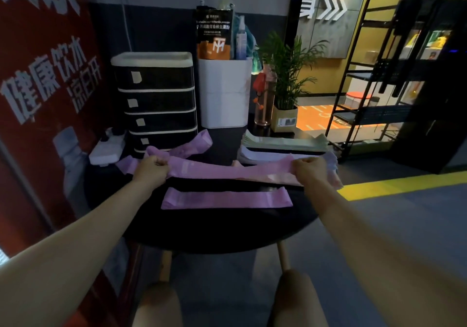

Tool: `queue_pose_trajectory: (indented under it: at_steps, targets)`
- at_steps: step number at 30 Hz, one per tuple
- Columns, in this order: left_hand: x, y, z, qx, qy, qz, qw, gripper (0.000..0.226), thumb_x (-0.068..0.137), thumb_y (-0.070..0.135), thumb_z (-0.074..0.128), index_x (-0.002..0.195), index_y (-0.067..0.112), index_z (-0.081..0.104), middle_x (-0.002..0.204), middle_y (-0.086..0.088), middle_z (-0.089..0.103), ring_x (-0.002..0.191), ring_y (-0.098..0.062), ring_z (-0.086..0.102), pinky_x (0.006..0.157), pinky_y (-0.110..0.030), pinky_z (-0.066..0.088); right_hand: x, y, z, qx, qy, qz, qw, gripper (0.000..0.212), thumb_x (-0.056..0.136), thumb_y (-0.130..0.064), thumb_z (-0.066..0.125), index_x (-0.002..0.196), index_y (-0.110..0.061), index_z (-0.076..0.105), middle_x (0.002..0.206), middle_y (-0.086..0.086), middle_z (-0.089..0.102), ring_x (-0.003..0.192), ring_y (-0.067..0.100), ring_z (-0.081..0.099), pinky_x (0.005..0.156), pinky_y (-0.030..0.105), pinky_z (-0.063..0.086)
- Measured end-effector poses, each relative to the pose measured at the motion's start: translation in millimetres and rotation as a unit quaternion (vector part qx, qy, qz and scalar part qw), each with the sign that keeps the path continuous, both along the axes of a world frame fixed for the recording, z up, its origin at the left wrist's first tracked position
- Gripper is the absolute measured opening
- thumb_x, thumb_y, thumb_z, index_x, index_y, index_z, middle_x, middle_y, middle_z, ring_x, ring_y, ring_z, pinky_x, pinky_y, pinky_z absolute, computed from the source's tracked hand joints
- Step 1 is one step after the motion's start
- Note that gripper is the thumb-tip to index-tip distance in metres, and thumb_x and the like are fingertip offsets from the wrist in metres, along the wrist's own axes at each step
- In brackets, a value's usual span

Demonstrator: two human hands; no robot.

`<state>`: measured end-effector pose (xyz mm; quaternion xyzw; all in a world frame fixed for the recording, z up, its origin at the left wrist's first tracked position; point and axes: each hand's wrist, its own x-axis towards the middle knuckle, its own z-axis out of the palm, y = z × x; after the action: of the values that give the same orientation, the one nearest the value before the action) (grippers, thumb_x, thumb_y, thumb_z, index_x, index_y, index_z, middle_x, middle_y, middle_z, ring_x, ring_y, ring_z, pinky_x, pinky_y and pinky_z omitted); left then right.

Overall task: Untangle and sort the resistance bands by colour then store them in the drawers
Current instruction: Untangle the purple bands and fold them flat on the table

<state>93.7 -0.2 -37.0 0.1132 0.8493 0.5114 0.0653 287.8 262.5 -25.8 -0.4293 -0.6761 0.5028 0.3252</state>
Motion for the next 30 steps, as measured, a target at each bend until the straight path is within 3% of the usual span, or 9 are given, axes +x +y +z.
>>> queue_pose_trajectory:
  at_steps: [2,4,7,9,11,17,22,30]
  targets:
    - [9.8,0.5,-8.0,-0.07,0.088,0.024,0.993,0.014,0.088,0.007,0.053,0.088,-0.002,0.063,0.098,-0.02,0.063,0.092,-0.034,0.06,0.069,-0.03,0.038,9.2,-6.8,-15.8,0.019,-0.013,0.011,1.0,0.034,0.08,0.001,0.05,0.049,-0.011,0.04,0.052,0.005,0.039,0.052,0.02,0.038,0.042,0.017,0.03]
    - [23.3,2.2,-15.7,-0.073,0.124,0.036,0.989,0.016,0.089,0.007,0.053,0.095,-0.004,0.063,0.104,-0.021,0.062,0.094,-0.035,0.059,0.069,-0.028,0.034,13.6,-10.3,-30.3,0.039,-0.033,0.005,0.999,0.033,0.078,0.001,0.05,0.049,-0.012,0.039,0.052,0.004,0.039,0.056,0.02,0.039,0.052,0.023,0.031]
    - [35.2,1.5,-28.2,-0.072,0.134,0.06,0.987,0.017,0.089,0.007,0.054,0.1,-0.002,0.062,0.104,-0.023,0.064,0.098,-0.037,0.058,0.073,-0.029,0.035,18.1,-16.6,-45.4,0.065,-0.088,-0.016,0.994,0.023,0.082,-0.01,0.053,0.06,-0.014,0.053,0.061,0.0,0.05,0.07,0.021,0.048,0.061,0.024,0.032]
    - [36.7,-1.5,-37.5,-0.061,0.135,0.058,0.987,0.015,0.088,0.006,0.055,0.1,0.0,0.061,0.105,-0.02,0.065,0.099,-0.036,0.059,0.075,-0.028,0.036,21.3,-19.7,-53.6,0.069,-0.088,-0.017,0.994,0.012,0.086,-0.017,0.056,0.08,-0.011,0.065,0.077,0.002,0.059,0.08,0.019,0.052,0.069,0.023,0.034]
    - [36.3,-5.7,-46.2,-0.054,0.134,0.052,0.988,0.012,0.087,0.005,0.056,0.098,0.001,0.06,0.104,-0.018,0.065,0.098,-0.034,0.059,0.075,-0.028,0.037,22.8,-20.7,-59.7,0.072,-0.08,-0.02,0.994,0.014,0.087,-0.018,0.057,0.087,-0.007,0.067,0.084,0.004,0.062,0.084,0.019,0.056,0.07,0.025,0.036]
    - [36.8,-12.5,-64.1,-0.045,0.141,0.049,0.988,0.01,0.089,0.006,0.055,0.096,0.001,0.059,0.103,-0.017,0.064,0.095,-0.031,0.059,0.075,-0.029,0.038,18.3,-19.1,-72.9,0.118,-0.113,-0.006,0.987,0.018,0.086,-0.028,0.06,0.077,-0.013,0.065,0.081,0.004,0.066,0.079,0.021,0.06,0.077,0.034,0.049]
    - [37.1,-13.3,-68.5,-0.051,0.156,0.051,0.985,0.013,0.09,0.011,0.054,0.101,0.003,0.058,0.106,-0.015,0.064,0.097,-0.032,0.058,0.077,-0.032,0.04,19.6,-17.8,-77.8,0.113,-0.093,-0.018,0.989,0.025,0.088,-0.034,0.059,0.076,-0.013,0.064,0.078,0.002,0.065,0.077,0.019,0.059,0.075,0.032,0.048]
    - [42.0,-11.5,-68.4,-0.045,0.151,0.056,0.986,0.013,0.091,0.015,0.051,0.1,0.006,0.054,0.102,-0.01,0.057,0.086,-0.024,0.05,0.074,-0.032,0.035,24.2,-23.2,-74.4,0.102,-0.078,-0.03,0.991,0.017,0.087,-0.022,0.057,0.079,-0.01,0.065,0.079,0.002,0.063,0.075,0.017,0.056,0.069,0.026,0.039]
